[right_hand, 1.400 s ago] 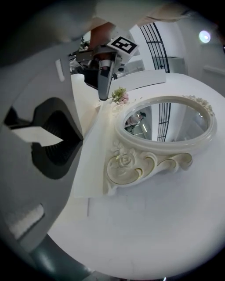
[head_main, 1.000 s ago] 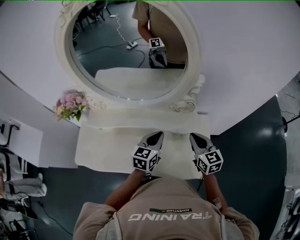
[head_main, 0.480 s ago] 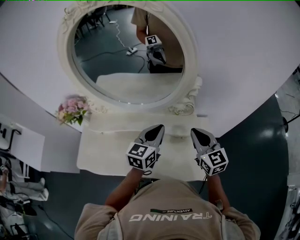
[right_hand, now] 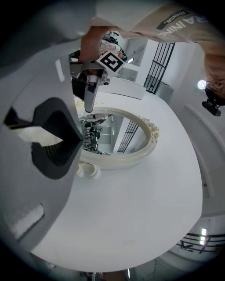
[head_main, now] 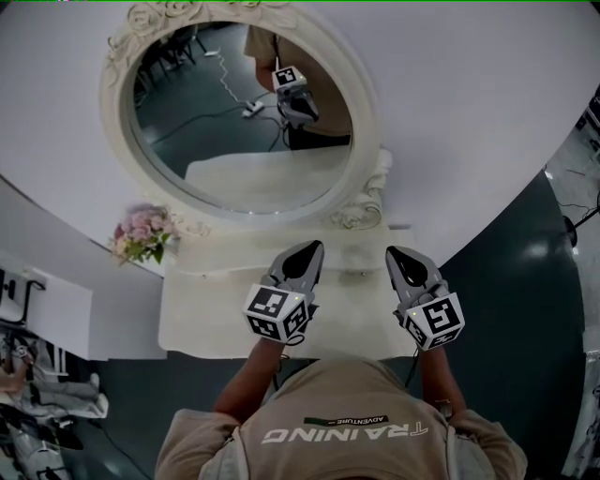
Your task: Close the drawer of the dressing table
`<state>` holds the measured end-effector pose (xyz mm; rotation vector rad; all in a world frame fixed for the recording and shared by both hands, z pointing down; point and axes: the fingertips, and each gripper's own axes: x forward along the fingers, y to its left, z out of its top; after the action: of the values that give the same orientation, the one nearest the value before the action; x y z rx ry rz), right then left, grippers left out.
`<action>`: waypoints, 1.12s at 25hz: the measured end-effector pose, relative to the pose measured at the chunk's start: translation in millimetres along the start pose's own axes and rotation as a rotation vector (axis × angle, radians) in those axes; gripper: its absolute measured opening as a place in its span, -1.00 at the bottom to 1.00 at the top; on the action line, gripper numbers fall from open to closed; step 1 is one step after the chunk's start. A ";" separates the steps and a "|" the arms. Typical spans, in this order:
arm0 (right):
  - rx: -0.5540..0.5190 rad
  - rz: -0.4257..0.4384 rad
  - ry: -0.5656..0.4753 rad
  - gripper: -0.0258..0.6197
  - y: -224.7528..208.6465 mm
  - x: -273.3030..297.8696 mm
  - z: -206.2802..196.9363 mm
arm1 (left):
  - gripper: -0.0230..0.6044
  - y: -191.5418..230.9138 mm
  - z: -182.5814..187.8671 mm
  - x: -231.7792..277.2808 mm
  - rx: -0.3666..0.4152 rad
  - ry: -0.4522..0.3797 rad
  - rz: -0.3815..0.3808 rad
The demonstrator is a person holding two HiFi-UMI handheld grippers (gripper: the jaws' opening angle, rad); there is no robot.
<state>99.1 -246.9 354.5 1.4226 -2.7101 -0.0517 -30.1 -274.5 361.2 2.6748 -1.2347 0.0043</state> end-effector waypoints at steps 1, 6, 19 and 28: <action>0.001 -0.007 -0.002 -0.92 -1.1 -1.7 -0.2 | -0.87 -2.5 -0.2 0.1 -0.008 -0.002 -0.006; 0.006 -0.018 -0.001 -0.92 -6.5 -4.4 0.1 | -0.87 -2.9 -12.2 -4.4 0.019 0.041 0.006; -0.009 0.014 0.036 -0.92 0.7 2.7 -6.8 | -0.87 6.7 -17.7 0.1 0.124 0.073 0.040; 0.006 0.005 0.048 -0.92 -1.2 5.7 -14.5 | -0.87 8.6 -30.3 1.6 0.071 0.095 0.021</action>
<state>98.1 -252.1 369.2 1.4002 -2.6776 -0.0089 -33.1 -275.7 392.6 2.6866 -1.2557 0.1792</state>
